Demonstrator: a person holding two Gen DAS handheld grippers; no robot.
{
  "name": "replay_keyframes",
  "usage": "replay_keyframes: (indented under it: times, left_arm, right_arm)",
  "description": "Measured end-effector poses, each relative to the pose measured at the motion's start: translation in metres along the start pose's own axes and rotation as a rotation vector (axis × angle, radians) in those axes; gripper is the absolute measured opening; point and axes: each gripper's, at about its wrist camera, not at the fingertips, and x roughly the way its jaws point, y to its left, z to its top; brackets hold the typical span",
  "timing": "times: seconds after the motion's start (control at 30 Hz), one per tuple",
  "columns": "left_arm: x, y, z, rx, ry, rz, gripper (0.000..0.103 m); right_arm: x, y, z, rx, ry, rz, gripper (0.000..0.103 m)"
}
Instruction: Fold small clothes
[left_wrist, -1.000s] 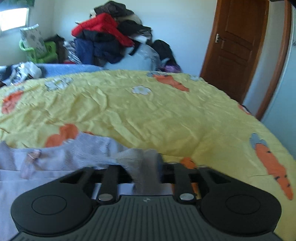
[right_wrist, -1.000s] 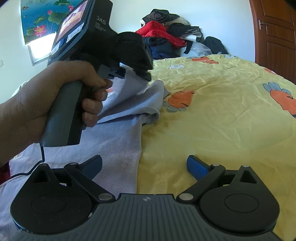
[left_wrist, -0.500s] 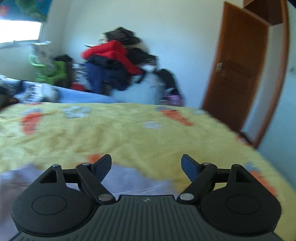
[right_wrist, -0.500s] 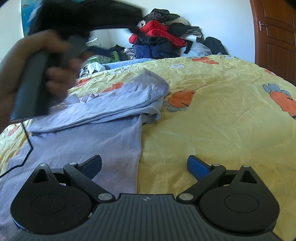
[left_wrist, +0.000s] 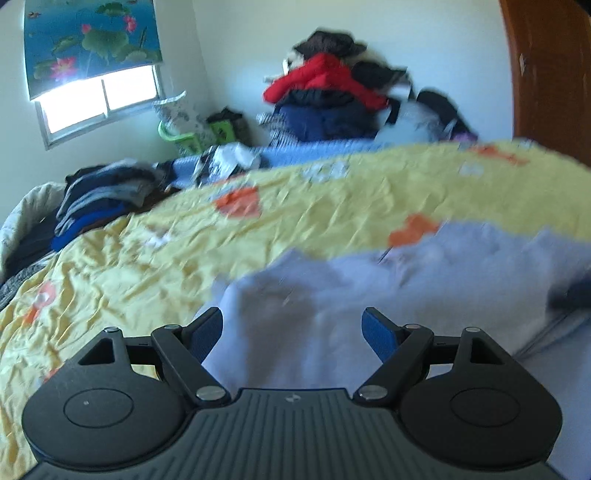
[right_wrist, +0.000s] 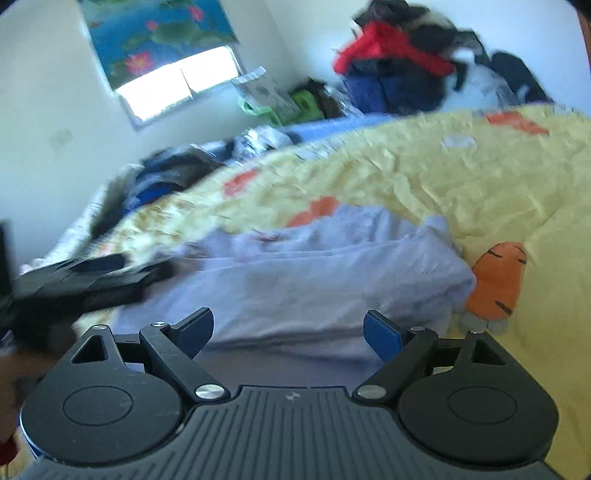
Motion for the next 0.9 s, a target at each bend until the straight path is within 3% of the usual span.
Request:
replay_keyframes:
  times: [0.07, 0.17, 0.2, 0.27, 0.37, 0.47, 0.53, 0.67, 0.77, 0.9]
  left_arm:
    - [0.007, 0.007, -0.006, -0.014, 0.030, 0.024, 0.083]
    - [0.014, 0.016, -0.017, -0.070, 0.058, 0.022, 0.083]
    - [0.017, 0.018, -0.020, -0.089, 0.069, 0.014, 0.083]
    - [0.019, 0.020, -0.024, -0.114, 0.080, 0.007, 0.083]
    - [0.017, 0.019, -0.027, -0.113, 0.073, 0.013, 0.083]
    - [0.017, 0.018, -0.027, -0.111, 0.073, 0.016, 0.083]
    - [0.016, 0.018, -0.027, -0.117, 0.076, 0.014, 0.083]
    - [0.015, 0.019, -0.027, -0.115, 0.076, 0.014, 0.083]
    - [0.013, 0.019, -0.027, -0.123, 0.079, 0.009, 0.083]
    - [0.003, 0.022, -0.031, -0.129, 0.089, -0.008, 0.083]
  right_arm:
    - [0.008, -0.010, 0.011, 0.011, -0.044, -0.123, 0.083]
    - [0.000, -0.013, 0.024, 0.032, -0.137, -0.421, 0.083]
    - [-0.007, -0.010, 0.025, 0.025, -0.171, -0.429, 0.083]
    - [-0.013, 0.003, 0.020, -0.049, -0.199, -0.339, 0.088]
    - [-0.001, 0.031, 0.005, -0.231, -0.133, -0.254, 0.090]
    - [0.028, 0.046, -0.008, -0.363, -0.028, -0.321, 0.091]
    - [0.041, 0.042, -0.009, -0.337, 0.021, -0.388, 0.091]
    - [0.024, 0.037, -0.006, -0.219, -0.020, -0.349, 0.091]
    - [0.008, 0.042, -0.014, -0.246, -0.038, -0.324, 0.096]
    - [0.017, 0.034, -0.022, -0.245, 0.012, -0.329, 0.097]
